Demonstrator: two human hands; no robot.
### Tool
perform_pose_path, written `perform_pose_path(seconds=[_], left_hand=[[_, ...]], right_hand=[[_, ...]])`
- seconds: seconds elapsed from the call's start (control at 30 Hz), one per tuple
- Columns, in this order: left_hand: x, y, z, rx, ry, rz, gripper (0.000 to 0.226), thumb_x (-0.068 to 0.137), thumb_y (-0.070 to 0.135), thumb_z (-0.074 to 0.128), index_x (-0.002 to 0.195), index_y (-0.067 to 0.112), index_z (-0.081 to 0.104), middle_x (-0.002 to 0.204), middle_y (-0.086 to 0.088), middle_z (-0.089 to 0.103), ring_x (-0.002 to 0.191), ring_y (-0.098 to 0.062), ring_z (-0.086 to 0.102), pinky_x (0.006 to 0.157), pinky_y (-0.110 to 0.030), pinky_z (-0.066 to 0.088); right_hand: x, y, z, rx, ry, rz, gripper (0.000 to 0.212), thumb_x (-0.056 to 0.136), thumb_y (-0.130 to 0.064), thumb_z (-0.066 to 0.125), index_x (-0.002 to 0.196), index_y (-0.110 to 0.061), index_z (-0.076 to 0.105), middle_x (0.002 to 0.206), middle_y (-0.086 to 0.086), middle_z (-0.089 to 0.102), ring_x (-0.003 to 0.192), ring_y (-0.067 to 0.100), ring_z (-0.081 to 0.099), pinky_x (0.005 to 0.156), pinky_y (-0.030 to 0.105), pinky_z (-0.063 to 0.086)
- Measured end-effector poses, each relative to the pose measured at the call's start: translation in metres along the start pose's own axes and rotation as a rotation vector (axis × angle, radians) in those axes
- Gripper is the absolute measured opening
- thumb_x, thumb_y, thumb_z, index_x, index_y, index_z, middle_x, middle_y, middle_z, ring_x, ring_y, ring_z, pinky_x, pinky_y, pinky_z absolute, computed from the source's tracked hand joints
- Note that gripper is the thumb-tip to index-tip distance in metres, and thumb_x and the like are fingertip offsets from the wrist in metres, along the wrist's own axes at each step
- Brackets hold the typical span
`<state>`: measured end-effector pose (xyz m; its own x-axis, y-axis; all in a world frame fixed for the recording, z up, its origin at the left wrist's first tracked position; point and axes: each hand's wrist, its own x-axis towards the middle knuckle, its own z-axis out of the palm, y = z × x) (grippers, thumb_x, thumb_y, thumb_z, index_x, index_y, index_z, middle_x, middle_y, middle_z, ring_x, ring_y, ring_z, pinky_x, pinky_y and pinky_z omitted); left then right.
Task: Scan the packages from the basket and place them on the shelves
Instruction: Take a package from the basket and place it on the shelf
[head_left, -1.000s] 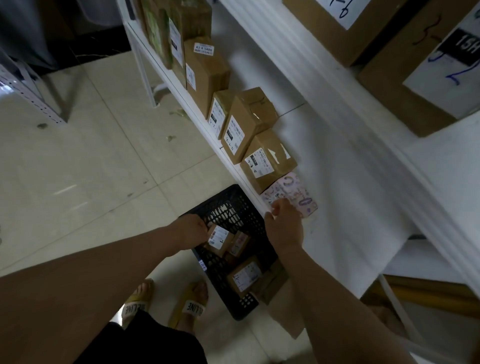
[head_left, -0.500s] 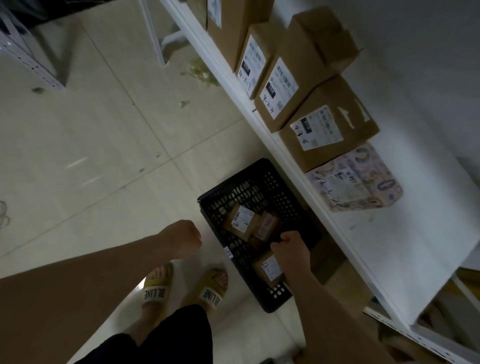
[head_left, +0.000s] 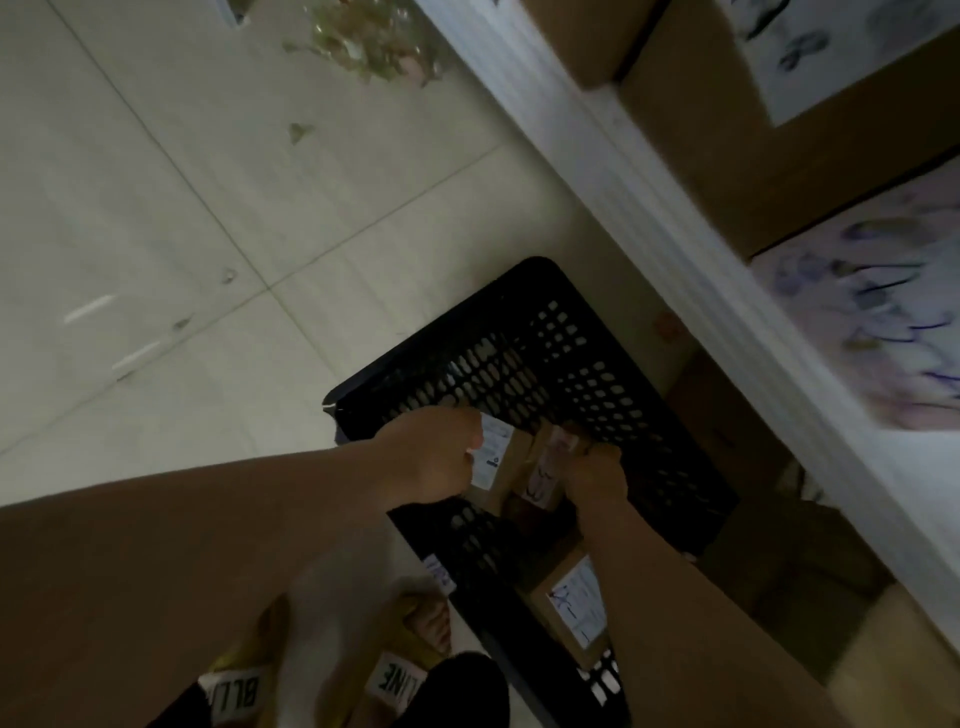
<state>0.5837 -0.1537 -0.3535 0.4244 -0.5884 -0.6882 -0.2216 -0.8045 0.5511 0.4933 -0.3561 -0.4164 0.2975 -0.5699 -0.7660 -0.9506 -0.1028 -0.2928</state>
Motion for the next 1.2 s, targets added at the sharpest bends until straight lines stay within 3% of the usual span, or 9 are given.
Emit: perform_pose_path(seconds=[0.13,0.27,0.43,0.6,0.7,0.8,0.93,1.03,1.2], left_hand=[[0.046,-0.021,0.014,0.105,-0.010,0.059,0.044,0.101,0.018,0.052,0.144,0.013,0.047,0.139,-0.002,0.052,0.125,-0.016,0.050,0.084,-0.008,0.028],[0.072,-0.039,0.028,0.131,-0.011,0.061,0.033,0.101,0.016,0.050,0.133,0.010,0.056,0.126,-0.006,0.059,0.098,-0.006,0.048,0.073,-0.002,0.034],[0.078,-0.051,0.039,0.113,-0.014,0.019,0.033,0.103,0.017,0.047,0.134,0.009,0.054,0.128,-0.006,0.060,0.106,-0.012,0.056,0.076,-0.005,0.026],[0.049,-0.032,0.027,-0.001,-0.036,-0.077,0.024,0.101,0.009,0.048,0.119,0.004,0.062,0.125,-0.008,0.061,0.108,-0.017,0.058,0.083,-0.015,0.040],[0.019,-0.006,0.012,-0.190,-0.048,-0.124,0.033,0.103,0.011,0.049,0.134,0.001,0.054,0.135,-0.013,0.057,0.107,-0.013,0.050,0.076,-0.014,0.038],[-0.017,0.027,-0.008,-0.483,0.007,-0.252,0.034,0.100,0.022,0.057,0.131,0.009,0.057,0.121,-0.008,0.062,0.101,-0.015,0.056,0.069,-0.012,0.043],[-0.080,0.070,-0.045,-0.919,0.021,-0.578,0.040,0.099,0.052,0.052,0.124,0.020,0.057,0.116,-0.009,0.061,0.102,-0.026,0.062,0.089,-0.042,0.057],[-0.128,0.091,-0.083,-1.171,-0.020,-0.683,0.059,0.092,0.067,0.051,0.114,0.013,0.060,0.113,-0.017,0.061,0.105,-0.034,0.063,0.094,-0.050,0.055],[-0.205,0.130,-0.146,-1.519,-0.159,-0.527,0.064,0.090,0.062,0.060,0.122,0.007,0.064,0.116,-0.019,0.066,0.097,-0.034,0.067,0.078,-0.041,0.056]], right_hand=[[0.058,0.000,0.024,-0.020,0.003,-0.009,0.065,0.098,-0.030,0.062,0.152,-0.009,0.032,0.141,0.009,0.050,0.122,0.028,0.050,0.086,0.027,0.040],[0.100,0.000,0.043,-0.194,0.100,0.082,0.087,0.088,-0.057,0.065,0.154,-0.016,0.025,0.155,0.021,0.027,0.133,0.040,0.037,0.101,0.042,0.044],[0.109,0.002,0.050,-0.221,0.195,0.184,0.098,0.089,-0.054,0.068,0.160,-0.019,0.010,0.158,0.026,0.012,0.134,0.041,0.035,0.102,0.051,0.047],[0.075,0.018,0.016,-0.063,0.221,0.102,0.091,0.090,-0.055,0.064,0.157,-0.013,0.021,0.155,0.022,0.031,0.133,0.040,0.038,0.105,0.043,0.043],[0.022,0.012,-0.007,0.127,0.254,0.039,0.086,0.088,-0.056,0.068,0.153,-0.015,0.031,0.149,0.020,0.040,0.129,0.037,0.045,0.095,0.039,0.044],[-0.046,-0.002,-0.015,0.541,0.222,0.083,0.080,0.080,-0.059,0.075,0.143,-0.019,0.045,0.141,0.013,0.052,0.119,0.031,0.056,0.091,0.040,0.050],[-0.131,-0.030,-0.031,1.045,-0.048,0.220,0.061,0.084,-0.051,0.075,0.136,-0.024,0.055,0.124,0.008,0.065,0.109,0.031,0.065,0.088,0.043,0.058],[-0.191,-0.056,-0.052,1.142,-0.165,0.164,0.044,0.091,-0.041,0.070,0.130,-0.022,0.062,0.121,0.012,0.070,0.109,0.033,0.068,0.092,0.044,0.058],[-0.277,-0.099,-0.114,1.204,-0.247,0.086,0.037,0.094,-0.026,0.065,0.125,-0.007,0.064,0.123,0.022,0.065,0.117,0.039,0.063,0.095,0.046,0.057]])
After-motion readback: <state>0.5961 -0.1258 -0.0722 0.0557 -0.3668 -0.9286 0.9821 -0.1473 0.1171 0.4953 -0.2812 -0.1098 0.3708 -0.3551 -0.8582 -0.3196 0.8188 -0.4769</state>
